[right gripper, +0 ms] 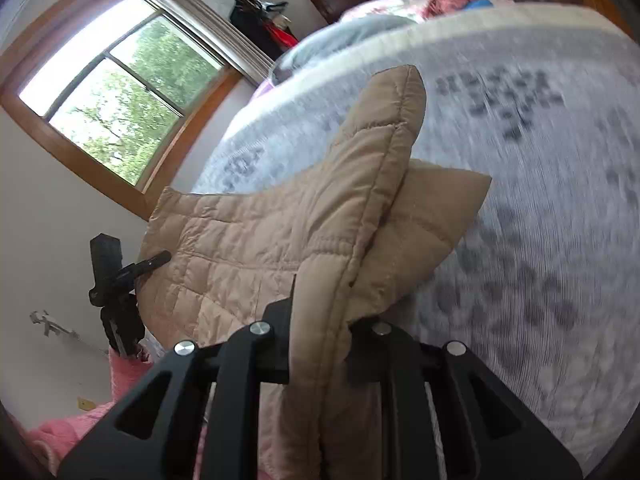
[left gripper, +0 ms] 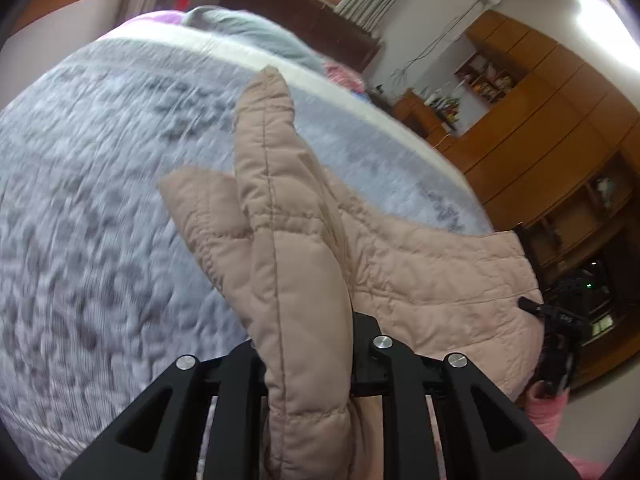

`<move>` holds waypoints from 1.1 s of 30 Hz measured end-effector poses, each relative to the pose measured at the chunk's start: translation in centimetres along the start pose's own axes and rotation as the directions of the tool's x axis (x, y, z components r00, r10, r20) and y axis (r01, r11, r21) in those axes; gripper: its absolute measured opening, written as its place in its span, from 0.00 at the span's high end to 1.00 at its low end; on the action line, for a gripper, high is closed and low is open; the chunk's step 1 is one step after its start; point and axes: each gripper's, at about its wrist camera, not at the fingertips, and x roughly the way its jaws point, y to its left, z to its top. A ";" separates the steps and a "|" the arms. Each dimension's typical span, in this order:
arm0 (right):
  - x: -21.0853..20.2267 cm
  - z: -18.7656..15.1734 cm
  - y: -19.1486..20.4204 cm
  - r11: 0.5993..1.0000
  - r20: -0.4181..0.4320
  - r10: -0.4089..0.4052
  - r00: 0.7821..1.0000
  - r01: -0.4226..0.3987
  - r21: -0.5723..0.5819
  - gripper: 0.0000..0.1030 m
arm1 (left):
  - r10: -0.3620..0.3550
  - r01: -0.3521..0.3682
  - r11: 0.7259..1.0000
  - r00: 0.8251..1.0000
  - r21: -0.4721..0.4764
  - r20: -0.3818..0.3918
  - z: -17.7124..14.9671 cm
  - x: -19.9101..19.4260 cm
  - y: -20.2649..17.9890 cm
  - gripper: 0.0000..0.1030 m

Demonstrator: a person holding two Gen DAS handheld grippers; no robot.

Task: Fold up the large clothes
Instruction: 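Grasp the coat side with both tools and fold it over the middle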

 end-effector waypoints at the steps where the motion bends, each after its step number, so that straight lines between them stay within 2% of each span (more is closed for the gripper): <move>1: 0.4 -0.4 -0.6 1.000 -0.012 -0.003 1.000 0.003 0.018 0.85 | 0.012 -0.012 1.000 1.000 -0.009 -0.011 -0.7 0.3 0.6 0.82; 4: 2.5 -1.5 -3.3 0.995 -0.052 -0.017 0.999 0.022 0.096 0.83 | 0.022 -0.025 0.997 0.999 -0.068 -0.047 -2.3 2.2 3.3 0.73; 7: 3.9 -2.1 -5.5 0.988 -0.059 0.007 0.998 0.002 0.157 0.79 | -0.037 0.032 0.993 0.998 -0.115 -0.043 -3.2 3.2 5.3 0.68; 10: 5.2 -2.6 -7.0 0.982 -0.051 0.046 0.998 -0.036 0.188 0.77 | -0.059 0.057 0.993 0.998 -0.103 -0.015 -3.7 4.1 6.2 0.66; 13: 5.8 -3.3 -8.2 0.971 -0.019 0.100 0.995 -0.094 0.218 0.77 | -0.035 0.036 0.997 0.999 -0.073 0.006 -4.0 4.0 6.0 0.65; 16: 5.8 -3.2 -8.2 0.969 -0.015 0.110 0.994 -0.104 0.223 0.76 | -0.037 0.038 0.996 0.999 -0.084 0.009 -4.1 3.9 6.0 0.65; 19: 5.1 -3.0 -7.2 0.980 -0.022 0.055 0.998 -0.050 0.192 0.70 | -0.039 0.038 0.991 0.999 -0.130 -0.006 -4.0 3.2 6.3 0.60; 20: 4.7 -3.1 -6.6 0.985 -0.023 0.023 0.999 -0.019 0.173 0.65 | -0.020 0.019 0.990 1.000 -0.140 -0.006 -4.0 2.6 6.1 0.59; 21: 4.0 -3.1 -5.7 0.989 -0.018 -0.042 0.999 0.044 0.140 0.60 | 0.010 -0.009 0.991 1.000 -0.135 0.004 -4.2 1.8 5.8 0.58; 22: 3.3 -3.2 -4.9 0.989 -0.008 -0.101 0.995 0.101 0.107 0.59 | 0.041 -0.039 0.992 0.999 -0.121 0.018 -4.3 0.9 5.4 0.58; 24: 2.2 -3.6 -3.7 0.983 0.005 -0.168 0.986 0.167 0.071 0.59 | 0.101 -0.096 0.991 0.994 -0.098 0.047 -4.5 -1.0 4.8 0.58; 26: 1.0 -4.1 -2.6 0.970 0.030 -0.242 0.970 0.241 0.044 0.59 | 0.166 -0.160 0.984 0.983 -0.077 0.083 -4.9 -2.9 4.2 0.58; 27: 0.3 -4.5 -1.7 0.963 0.048 -0.269 0.962 0.269 0.019 0.59 | 0.220 -0.214 0.975 0.969 -0.062 0.109 -5.2 -3.9 3.6 0.58; 29: -0.6 -5.3 -0.2 0.950 0.071 -0.309 0.948 0.311 -0.019 0.60 | 0.316 -0.315 0.948 0.935 -0.031 0.160 -5.9 -5.4 2.1 0.59; 30: -1.0 -5.8 1.1 0.945 0.084 -0.319 0.944 0.324 -0.049 0.61 | 0.370 -0.376 0.927 0.909 -0.004 0.193 -6.4 -6.1 0.9 0.59; 31: -1.0 -6.1 1.3 0.943 0.088 -0.319 0.944 0.325 -0.065 0.61 | 0.396 -0.408 0.913 0.893 0.015 0.214 -6.7 -6.6 0.0 0.59; 33: -0.7 -6.9 3.5 0.939 0.080 -0.316 0.946 0.323 -0.116 0.62 | 0.407 -0.429 0.902 0.883 0.047 0.235 -6.9 -6.9 -1.8 0.59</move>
